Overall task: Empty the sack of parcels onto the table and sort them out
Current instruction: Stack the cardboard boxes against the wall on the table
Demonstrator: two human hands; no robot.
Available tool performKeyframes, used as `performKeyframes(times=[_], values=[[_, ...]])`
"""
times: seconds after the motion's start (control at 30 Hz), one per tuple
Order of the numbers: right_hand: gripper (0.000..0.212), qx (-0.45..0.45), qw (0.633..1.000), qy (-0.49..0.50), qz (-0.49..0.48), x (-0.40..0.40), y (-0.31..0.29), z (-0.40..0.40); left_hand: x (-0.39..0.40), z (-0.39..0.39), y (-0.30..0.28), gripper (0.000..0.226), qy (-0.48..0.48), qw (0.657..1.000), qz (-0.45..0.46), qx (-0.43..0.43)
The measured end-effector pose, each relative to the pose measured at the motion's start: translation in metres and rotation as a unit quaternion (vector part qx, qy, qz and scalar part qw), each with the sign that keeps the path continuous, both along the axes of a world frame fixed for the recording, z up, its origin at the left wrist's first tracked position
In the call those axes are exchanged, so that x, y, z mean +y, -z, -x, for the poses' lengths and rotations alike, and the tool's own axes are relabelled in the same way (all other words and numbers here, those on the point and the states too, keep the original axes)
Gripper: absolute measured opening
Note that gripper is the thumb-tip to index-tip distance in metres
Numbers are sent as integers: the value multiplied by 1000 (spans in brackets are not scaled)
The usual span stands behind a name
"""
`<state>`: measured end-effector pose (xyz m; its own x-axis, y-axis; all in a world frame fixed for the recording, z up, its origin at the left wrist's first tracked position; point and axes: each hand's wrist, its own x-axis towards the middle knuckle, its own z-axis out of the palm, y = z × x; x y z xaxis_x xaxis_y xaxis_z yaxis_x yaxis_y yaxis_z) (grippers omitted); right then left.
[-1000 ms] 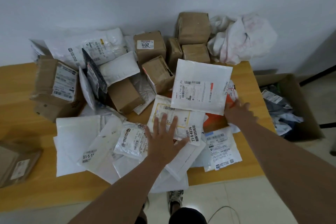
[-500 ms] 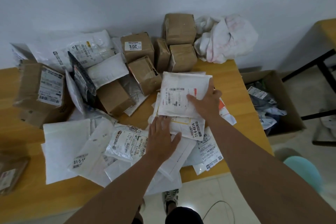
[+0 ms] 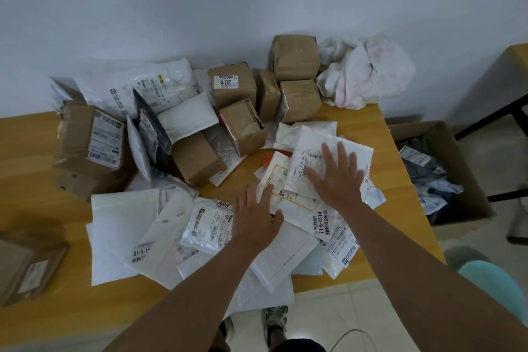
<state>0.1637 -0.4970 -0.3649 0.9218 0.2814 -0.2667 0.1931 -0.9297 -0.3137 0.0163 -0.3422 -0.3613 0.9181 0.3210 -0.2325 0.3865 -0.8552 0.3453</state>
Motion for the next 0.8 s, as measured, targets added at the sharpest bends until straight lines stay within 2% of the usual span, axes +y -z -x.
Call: performKeyframes(times=[0.1, 0.2, 0.3, 0.43, 0.5, 0.63, 0.73, 0.8], values=[[81, 57, 996, -41, 50, 4, 8, 2, 9, 4, -2, 62, -3, 1000, 1, 24], [81, -1, 1000, -19, 11, 18, -2, 4, 24, 7, -12, 60, -46, 999, 28, -3], [81, -63, 997, -34, -26, 45, -22, 4, 43, 9, -25, 50, -105, 993, 16, -45], [74, -38, 993, -53, -96, 97, -46, 4, 77, 19, -42, 53, -182, 982, 10, -49], [71, -8, 991, -34, -133, 119, -56, -1, 93, 26, -46, 49, -235, 969, 36, -63], [71, -4, 986, 15, -165, 146, -66, -21, 123, 29, -49, 46, -366, 911, 171, -87], [73, 18, 985, 66, -160, 153, -70, -36, 128, 23, -50, 29, -339, 917, 194, -82], [75, 26, 981, 116, -156, 151, -70, -45, 123, 12, -53, 32, -306, 921, 225, -83]])
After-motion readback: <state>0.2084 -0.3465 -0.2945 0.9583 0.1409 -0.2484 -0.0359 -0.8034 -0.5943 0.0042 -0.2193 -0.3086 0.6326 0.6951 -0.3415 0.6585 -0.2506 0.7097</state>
